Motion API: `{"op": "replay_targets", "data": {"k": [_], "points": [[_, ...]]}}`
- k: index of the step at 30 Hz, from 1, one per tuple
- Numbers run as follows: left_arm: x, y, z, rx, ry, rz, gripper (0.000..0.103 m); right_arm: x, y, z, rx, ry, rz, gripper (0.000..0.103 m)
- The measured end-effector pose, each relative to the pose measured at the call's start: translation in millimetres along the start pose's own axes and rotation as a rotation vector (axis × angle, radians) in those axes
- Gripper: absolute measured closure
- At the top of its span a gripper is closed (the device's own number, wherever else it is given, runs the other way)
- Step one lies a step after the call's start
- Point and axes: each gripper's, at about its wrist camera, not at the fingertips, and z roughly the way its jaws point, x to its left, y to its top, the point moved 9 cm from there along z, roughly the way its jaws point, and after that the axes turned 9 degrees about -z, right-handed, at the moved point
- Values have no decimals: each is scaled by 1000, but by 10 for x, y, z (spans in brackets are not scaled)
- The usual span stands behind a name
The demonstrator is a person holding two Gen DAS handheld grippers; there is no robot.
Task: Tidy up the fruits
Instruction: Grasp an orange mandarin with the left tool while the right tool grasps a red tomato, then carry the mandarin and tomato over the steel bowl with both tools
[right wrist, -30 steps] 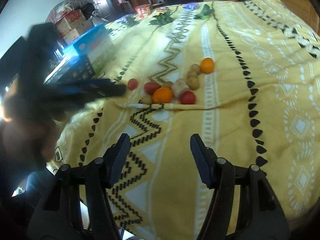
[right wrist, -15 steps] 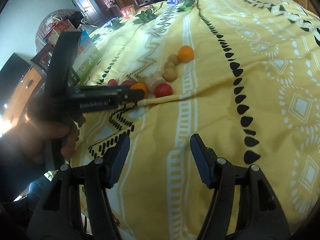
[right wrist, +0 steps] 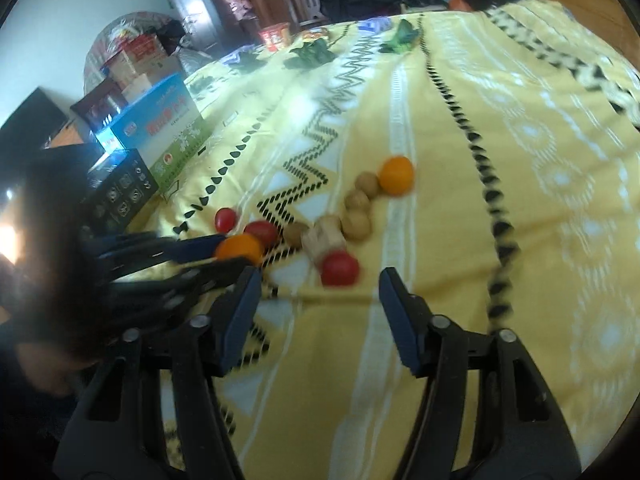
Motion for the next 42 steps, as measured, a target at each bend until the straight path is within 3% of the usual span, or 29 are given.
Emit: {"op": "replay_targets", "data": {"k": [9,12,18,24,28,32,42], "points": [[-39,25,-7,1,1,4,68,-102,-152,424,121,-23,-34,54],[-39,19,13,4,5,-4,68,-57,-185,474,126,-28,-57,56],[0,19,-33,-6,20,-17,68,-49,-196,486,117,-63,-83,72],[13,48,-252,-42,20,-28,68,82,-133,133,54,-56,-51,72],[79,145,-606,-117,48,-27,68,283,-38,-159,1,-34,-50,72],[303,289,-1060,-205,129,-38,68,564,164,-356,-41,-8,-94,72],[1313,400,-2461,-417,370,-146,68,1537,876,-580,-141,90,-255,72]]}}
